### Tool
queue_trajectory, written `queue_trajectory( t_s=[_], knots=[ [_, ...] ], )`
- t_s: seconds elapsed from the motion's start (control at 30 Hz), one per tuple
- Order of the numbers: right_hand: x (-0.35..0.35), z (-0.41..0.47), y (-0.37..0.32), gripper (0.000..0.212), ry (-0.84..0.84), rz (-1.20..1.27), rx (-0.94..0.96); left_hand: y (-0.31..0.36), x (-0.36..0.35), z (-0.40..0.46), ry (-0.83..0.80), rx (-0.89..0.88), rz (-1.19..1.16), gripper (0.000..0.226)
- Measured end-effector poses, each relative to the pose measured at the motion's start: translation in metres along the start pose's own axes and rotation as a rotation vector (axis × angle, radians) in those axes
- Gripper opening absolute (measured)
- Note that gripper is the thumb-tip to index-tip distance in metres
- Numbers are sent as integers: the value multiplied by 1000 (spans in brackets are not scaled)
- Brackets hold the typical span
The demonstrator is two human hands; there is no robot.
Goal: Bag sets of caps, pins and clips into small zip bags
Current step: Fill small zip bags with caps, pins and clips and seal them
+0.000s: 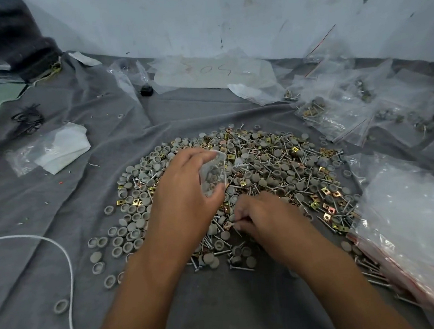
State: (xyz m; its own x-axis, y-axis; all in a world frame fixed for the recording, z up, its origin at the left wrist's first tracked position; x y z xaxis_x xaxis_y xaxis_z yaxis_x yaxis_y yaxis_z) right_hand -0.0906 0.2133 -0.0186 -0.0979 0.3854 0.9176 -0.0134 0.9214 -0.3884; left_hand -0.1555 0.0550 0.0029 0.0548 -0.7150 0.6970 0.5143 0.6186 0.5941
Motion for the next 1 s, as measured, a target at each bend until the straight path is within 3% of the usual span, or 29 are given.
queue_trajectory(
  t_s=[0.23,0.37,0.5,0.6,0.73,0.87,1.0],
  knots=[
    [-3,-3,-6,8,103,-124,-3,0,0,1,-2,1,-12,53],
    [10,-4,12,12,193,212,-58,-1,1,0,-11,-3,-5,54],
    [25,-4,16,16,303,567,37,2,0,0,-17,-20,-17,53],
    [27,-2,13,16,316,592,79,6,-2,-1,-40,-31,-15,55],
    [25,0,16,13,365,551,-28,7,-4,-2,-64,-41,19,54],
    [29,1,20,8,449,660,-84,8,-6,-3,-72,-39,22,54],
    [33,0,13,8,537,747,-4,9,-7,-4,-81,-47,21,55]
  ],
)
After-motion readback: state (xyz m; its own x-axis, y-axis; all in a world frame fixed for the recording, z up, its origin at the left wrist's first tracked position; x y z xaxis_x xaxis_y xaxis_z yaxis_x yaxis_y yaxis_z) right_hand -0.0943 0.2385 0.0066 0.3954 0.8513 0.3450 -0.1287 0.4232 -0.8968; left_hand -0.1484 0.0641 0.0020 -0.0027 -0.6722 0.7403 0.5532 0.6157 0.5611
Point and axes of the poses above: each hand's wrist, its own z-axis towards the middle knuckle, its own x-axis out of the back of the hand, y = z × x, the point moved 1 cm from there along z, towards the middle knuckle, and after that the axes turned 3 degrees about -z, right-handed, at the moved point
